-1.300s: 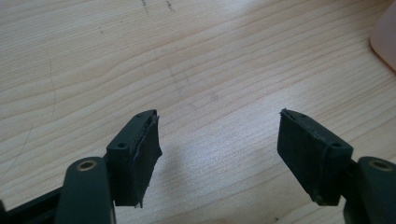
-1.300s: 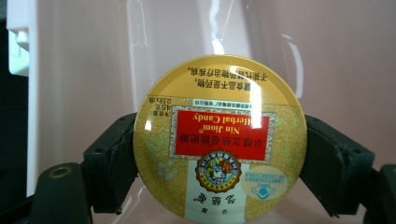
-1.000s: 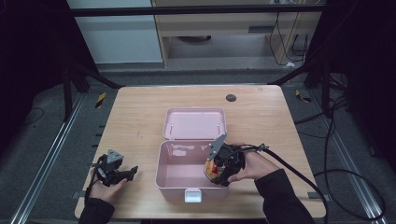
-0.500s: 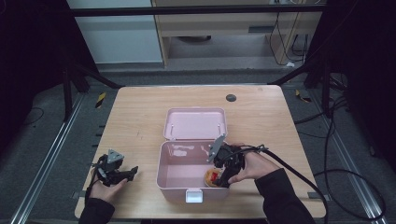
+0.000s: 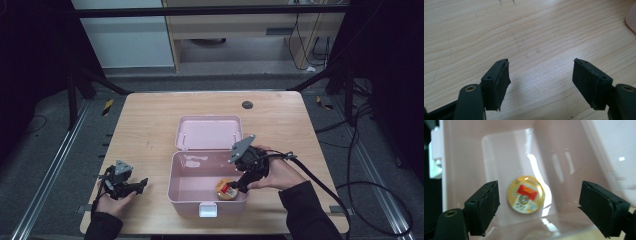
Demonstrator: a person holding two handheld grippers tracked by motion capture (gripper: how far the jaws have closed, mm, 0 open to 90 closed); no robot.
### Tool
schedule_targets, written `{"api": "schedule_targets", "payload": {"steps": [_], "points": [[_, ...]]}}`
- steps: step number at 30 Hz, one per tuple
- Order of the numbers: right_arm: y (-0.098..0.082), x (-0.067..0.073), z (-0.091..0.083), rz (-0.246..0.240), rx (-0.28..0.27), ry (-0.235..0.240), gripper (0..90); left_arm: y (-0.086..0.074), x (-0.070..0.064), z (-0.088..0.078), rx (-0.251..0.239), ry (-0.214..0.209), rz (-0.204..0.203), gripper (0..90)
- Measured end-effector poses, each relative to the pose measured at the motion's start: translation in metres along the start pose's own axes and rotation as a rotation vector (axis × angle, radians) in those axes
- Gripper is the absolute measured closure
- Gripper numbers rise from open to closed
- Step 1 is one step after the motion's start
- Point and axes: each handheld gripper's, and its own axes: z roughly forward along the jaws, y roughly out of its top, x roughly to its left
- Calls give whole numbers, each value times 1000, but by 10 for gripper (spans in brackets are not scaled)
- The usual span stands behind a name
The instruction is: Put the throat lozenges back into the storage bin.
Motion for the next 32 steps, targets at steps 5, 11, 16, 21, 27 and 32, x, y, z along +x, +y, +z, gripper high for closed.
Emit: {"api": "schedule_targets", "payload": {"steps": [5,11,16,21,27,32], "points": [[-6,-8,-22,68,-76,-133,143,0,0,0,1,1,0,294],[-32,-16,-44,189,-185,-247,124,0,0,0,-2,1,-1,304],[-62,-23,-53,324,-290,-329,109,0,0,0,-6,8,-6,311],[-100,-29,-57,477,-367,-419,104,0,1,1,-7,8,-8,317],[-151,-33,-46,687,-429,-523,97,0,1,1,-16,10,-14,317],[-187,-38,-32,791,-389,-547,88,-1,3,1,-21,13,-22,311]]}}
